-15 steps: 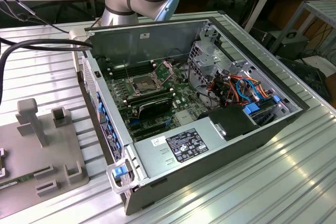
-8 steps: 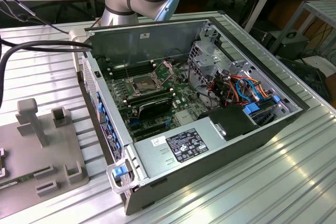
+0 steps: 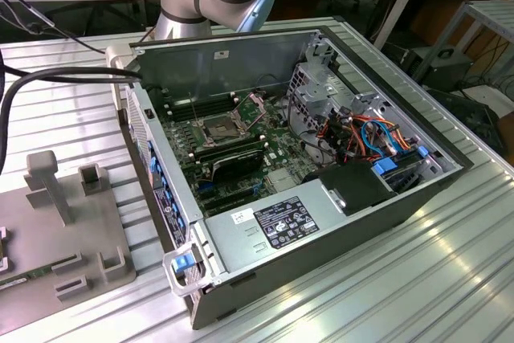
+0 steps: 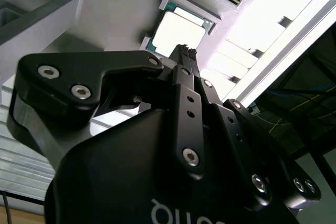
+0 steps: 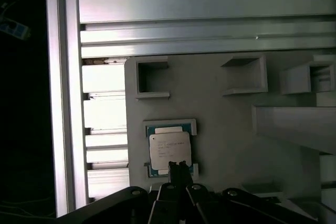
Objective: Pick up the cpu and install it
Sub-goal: 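Pick up the cpu and move it towards the insertion slot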
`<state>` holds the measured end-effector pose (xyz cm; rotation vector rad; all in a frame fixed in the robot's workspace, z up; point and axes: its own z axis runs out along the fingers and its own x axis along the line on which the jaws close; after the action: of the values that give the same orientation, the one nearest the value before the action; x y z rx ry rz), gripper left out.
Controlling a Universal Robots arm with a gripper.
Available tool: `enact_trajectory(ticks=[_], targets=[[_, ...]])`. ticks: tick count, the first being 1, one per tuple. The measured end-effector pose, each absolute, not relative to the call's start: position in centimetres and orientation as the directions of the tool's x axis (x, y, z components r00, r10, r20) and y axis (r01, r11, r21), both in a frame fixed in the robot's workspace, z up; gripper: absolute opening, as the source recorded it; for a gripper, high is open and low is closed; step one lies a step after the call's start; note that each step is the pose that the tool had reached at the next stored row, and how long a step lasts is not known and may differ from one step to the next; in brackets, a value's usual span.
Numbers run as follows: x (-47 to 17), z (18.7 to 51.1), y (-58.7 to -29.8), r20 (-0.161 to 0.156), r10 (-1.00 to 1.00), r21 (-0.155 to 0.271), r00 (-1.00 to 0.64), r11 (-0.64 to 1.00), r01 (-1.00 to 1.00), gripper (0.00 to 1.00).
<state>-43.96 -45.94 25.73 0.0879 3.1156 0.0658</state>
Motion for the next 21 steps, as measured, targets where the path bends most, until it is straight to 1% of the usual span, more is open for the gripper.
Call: enact_trajectory(ticks=[10, 13, 14, 15, 16, 19, 20, 21], targets=[[-43.96, 25.70, -45.93, -0.023, 0.057, 0.043, -0.998, 0.998, 0.056, 0.11], [-43.95, 25.70, -45.93, -0.023, 0.057, 0.043, -0.998, 0.998, 0.056, 0.29], [-43.96, 25.69, -45.93, -0.023, 0.057, 0.043, -0.998, 0.998, 0.056, 0.29], [-43.95, 25.69, -45.93, -0.023, 0.057, 0.043, -0.998, 0.998, 0.056, 0.36], [-43.96, 25.69, -45.93, -0.023, 0.057, 0.043, -0.998, 0.998, 0.056, 0.36], [-43.95, 25.68, -45.93, -0.023, 0.057, 0.043, -0.998, 0.998, 0.056, 0.53], [-43.96, 25.68, -45.93, -0.023, 0.057, 0.043, -0.998, 0.998, 0.056, 0.53], [-43.95, 25.68, -45.93, -0.023, 0.057, 0.043, -0.998, 0.998, 0.056, 0.60]])
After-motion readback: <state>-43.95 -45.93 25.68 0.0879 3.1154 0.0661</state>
